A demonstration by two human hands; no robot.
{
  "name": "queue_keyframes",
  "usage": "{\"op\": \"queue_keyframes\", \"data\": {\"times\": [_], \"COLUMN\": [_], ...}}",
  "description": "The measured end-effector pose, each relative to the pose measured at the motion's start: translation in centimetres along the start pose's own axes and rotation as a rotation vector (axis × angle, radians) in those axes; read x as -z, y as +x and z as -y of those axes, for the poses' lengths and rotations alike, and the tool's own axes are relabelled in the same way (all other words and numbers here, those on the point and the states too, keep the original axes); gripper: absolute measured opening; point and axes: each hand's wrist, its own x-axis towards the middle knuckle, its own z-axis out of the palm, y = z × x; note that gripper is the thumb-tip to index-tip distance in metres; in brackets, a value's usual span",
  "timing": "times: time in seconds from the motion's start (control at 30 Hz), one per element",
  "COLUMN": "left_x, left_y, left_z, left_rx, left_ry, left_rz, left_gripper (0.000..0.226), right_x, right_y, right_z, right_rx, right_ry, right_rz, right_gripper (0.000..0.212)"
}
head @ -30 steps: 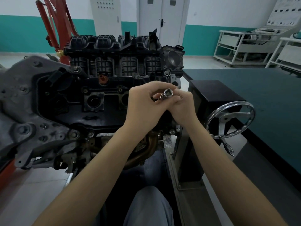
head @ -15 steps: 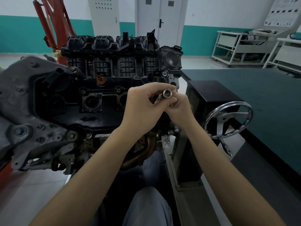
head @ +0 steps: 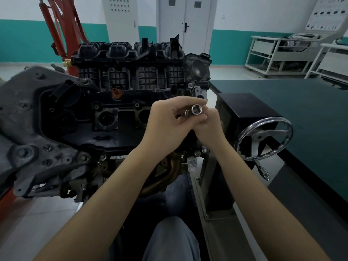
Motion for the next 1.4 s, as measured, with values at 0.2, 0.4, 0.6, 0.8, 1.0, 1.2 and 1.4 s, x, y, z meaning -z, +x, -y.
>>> {"op": "queue_keyframes", "data": {"times": [0.2, 0.4, 0.6, 0.8, 1.0, 1.2, 1.4], "left_x": [-0.4, 0.1, -0.1, 0.1, -0.2, 0.0, -0.2], "left_y": [0.1, 0.2, 0.2, 0.2, 0.1, 0.3, 0.7], "left_z": [0.2, 0.1, 0.0, 0.0, 0.0, -0.1, -0.4], "left_rx": [-0.010, -0.004, 0.017, 0.024, 0.028, 0.034, 0.050], "left_ry": [0.051, -0.129, -0.046, -0.108, -0.109, -0.072, -0.075], "left_rz": [-0.086, 0.044, -0.083, 0.049, -0.095, 0.033, -0.010], "left_gripper": [0.030, 0.038, 0.031, 0.039, 0.031, 0.033, 0.030], "right_x": [0.0, 0.3, 0.2, 0.3, 0.4, 0.7, 0.5], "right_y": [-0.1, -0.1, -0.2, -0.2, 0.0, 0.0, 0.0], "right_z": [-0.2, -0.5, -0.2, -0.4, 0.1, -0.3, 0.5], "right_rx": [0.015, -0.010, 0.031, -0.005, 0.022, -0.028, 0.003], "right_ry": [0.014, 0.023, 0.023, 0.014, 0.029, 0.015, 0.012], "right_rz": [-0.029, -0.009, -0.019, -0.038, -0.017, -0.025, -0.001], "right_gripper": [0.025, 0.026, 0.026, 0.027, 0.025, 0.027, 0.029]}}
